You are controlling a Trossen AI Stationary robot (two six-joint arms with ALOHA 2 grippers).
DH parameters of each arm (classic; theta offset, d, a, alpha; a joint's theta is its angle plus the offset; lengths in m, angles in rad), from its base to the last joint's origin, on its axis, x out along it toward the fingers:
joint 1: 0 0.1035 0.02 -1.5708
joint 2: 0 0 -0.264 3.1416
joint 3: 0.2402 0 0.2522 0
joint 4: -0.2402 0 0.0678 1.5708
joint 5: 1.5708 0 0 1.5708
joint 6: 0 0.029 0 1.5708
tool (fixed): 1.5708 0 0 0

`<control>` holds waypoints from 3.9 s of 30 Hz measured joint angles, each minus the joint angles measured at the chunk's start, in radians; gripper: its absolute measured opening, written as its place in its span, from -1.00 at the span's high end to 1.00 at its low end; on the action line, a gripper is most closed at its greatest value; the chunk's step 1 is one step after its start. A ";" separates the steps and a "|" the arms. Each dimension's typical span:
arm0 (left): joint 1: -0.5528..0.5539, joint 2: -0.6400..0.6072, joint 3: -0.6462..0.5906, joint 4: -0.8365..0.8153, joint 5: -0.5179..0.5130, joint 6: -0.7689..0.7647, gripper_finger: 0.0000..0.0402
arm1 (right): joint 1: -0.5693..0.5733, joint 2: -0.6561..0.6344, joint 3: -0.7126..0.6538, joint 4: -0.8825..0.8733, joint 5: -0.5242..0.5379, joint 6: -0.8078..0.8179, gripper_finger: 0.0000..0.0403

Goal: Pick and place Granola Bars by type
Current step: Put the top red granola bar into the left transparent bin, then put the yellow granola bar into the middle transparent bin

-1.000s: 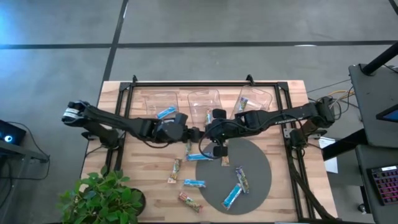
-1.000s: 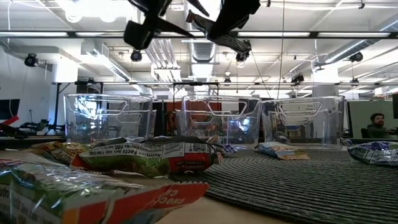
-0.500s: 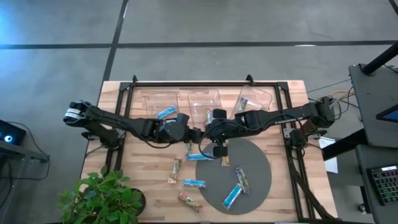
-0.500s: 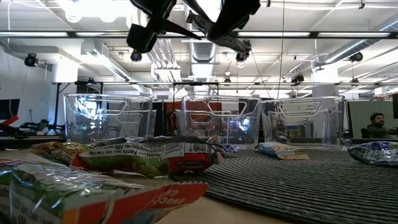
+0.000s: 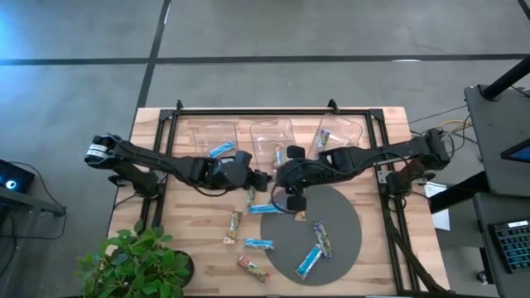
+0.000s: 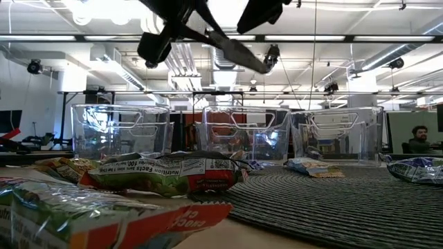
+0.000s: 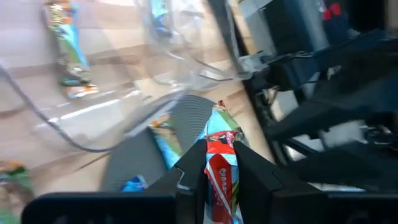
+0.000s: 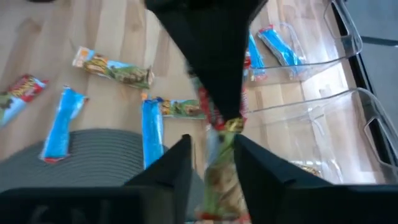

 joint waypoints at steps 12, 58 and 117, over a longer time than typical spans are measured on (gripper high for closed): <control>-0.011 -0.132 0.106 -0.635 -0.364 -0.020 0.76 | 0.009 -0.142 0.000 -0.083 0.224 0.040 -0.28; -0.371 0.031 0.377 -0.905 -0.373 0.172 0.20 | 0.162 0.024 -0.475 0.109 -0.014 -0.817 -0.23; -0.392 0.034 0.359 -0.746 -0.468 0.096 0.20 | -0.519 -0.029 -0.058 0.161 -0.416 0.498 0.43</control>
